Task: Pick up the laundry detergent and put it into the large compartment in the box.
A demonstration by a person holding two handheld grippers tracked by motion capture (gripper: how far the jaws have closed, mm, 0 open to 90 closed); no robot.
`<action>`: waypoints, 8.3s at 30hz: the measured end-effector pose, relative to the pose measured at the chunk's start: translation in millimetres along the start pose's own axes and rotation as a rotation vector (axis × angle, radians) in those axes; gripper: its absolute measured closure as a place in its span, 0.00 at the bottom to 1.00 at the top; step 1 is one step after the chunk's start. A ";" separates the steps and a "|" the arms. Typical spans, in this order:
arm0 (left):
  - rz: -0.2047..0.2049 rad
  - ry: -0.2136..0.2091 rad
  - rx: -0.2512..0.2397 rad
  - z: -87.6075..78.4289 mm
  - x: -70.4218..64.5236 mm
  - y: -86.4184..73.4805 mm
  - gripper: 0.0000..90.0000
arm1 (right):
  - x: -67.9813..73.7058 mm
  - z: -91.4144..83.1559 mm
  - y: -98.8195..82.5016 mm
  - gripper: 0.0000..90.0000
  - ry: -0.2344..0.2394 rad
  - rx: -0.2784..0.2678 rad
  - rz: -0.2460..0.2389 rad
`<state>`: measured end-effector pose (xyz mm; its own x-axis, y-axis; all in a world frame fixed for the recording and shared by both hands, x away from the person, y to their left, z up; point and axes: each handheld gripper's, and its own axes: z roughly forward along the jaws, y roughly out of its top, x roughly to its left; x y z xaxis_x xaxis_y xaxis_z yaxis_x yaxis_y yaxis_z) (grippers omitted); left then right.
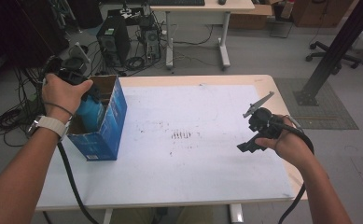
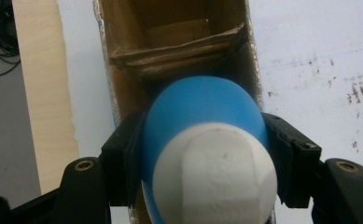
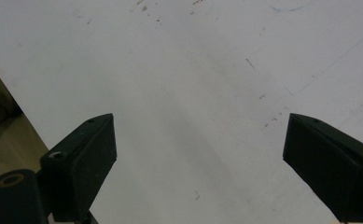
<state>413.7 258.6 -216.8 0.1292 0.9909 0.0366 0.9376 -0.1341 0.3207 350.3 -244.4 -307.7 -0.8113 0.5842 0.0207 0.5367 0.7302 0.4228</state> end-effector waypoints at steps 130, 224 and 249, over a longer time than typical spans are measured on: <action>0.005 -0.068 -0.010 48.3 13.0 -12.2 0.20 | 3.8 6.0 -4.1 0.11 0.006 0.022 0.024; 0.424 -0.176 0.013 -43.8 -72.1 8.1 0.16 | 7.9 -8.7 6.1 0.11 -0.014 0.014 0.016; 0.617 -0.257 0.030 -43.3 -107.8 10.1 0.15 | 6.9 -12.9 11.1 0.11 -0.017 0.009 0.010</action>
<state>395.2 150.8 -176.5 0.7143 0.6994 -0.0233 0.6750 -0.6798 0.2867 347.7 -236.9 -291.2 -0.8018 0.5975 0.0094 0.5470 0.7275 0.4141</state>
